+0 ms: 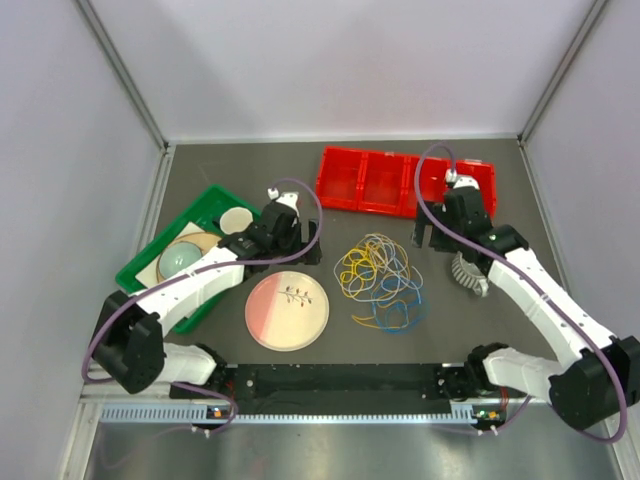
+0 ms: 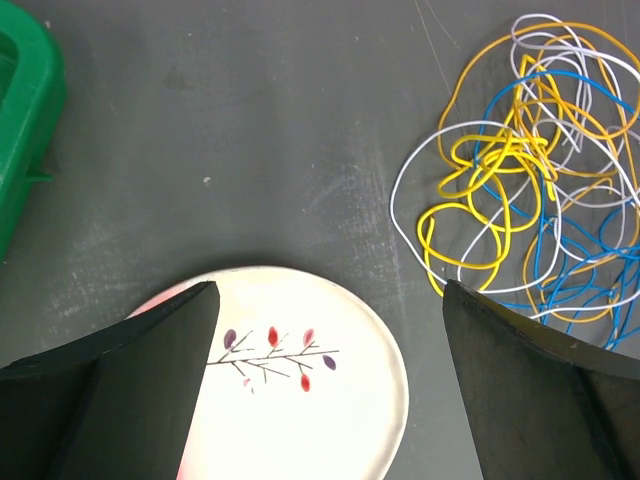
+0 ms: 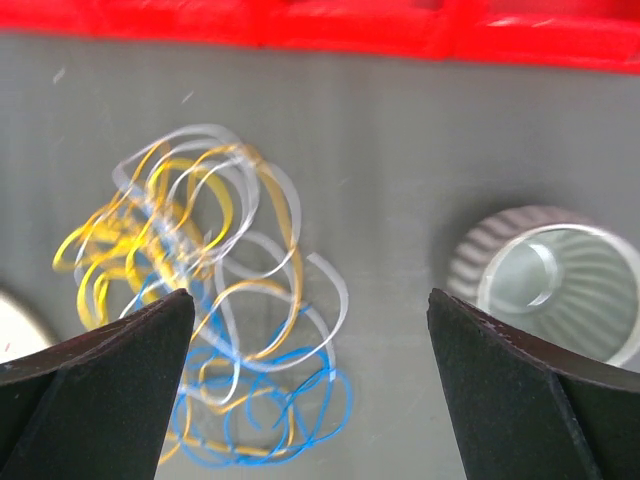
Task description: Untangle the cables
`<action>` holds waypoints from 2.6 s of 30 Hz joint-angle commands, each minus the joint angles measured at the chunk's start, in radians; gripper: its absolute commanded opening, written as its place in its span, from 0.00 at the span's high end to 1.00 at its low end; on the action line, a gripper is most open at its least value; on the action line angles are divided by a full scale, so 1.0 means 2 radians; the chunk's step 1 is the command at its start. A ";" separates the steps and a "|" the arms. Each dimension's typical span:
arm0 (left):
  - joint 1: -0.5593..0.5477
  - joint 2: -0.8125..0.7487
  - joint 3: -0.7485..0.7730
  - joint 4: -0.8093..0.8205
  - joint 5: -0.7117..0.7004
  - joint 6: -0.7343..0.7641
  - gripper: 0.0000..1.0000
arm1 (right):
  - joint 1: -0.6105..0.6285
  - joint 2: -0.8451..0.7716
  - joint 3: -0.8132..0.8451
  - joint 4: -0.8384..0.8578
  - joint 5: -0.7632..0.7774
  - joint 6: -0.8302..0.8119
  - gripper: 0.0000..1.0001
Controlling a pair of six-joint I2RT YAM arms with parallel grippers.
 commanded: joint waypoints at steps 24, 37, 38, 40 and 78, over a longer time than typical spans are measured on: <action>-0.036 0.067 0.054 -0.006 0.026 -0.005 0.01 | 0.069 0.115 -0.047 0.128 -0.089 -0.013 0.66; -0.052 0.105 0.056 0.068 0.128 -0.014 0.01 | 0.069 -0.044 -0.051 0.123 -0.065 -0.005 1.00; -0.052 0.109 0.054 0.095 0.136 -0.018 0.01 | 0.068 -0.057 -0.048 0.120 -0.060 -0.005 1.00; -0.052 0.132 0.060 0.116 0.152 -0.024 0.02 | 0.069 -0.079 -0.041 0.109 -0.059 -0.002 1.00; 0.012 0.062 0.040 0.117 0.076 -0.029 1.00 | 0.068 -0.163 0.232 -0.006 0.098 -0.055 1.00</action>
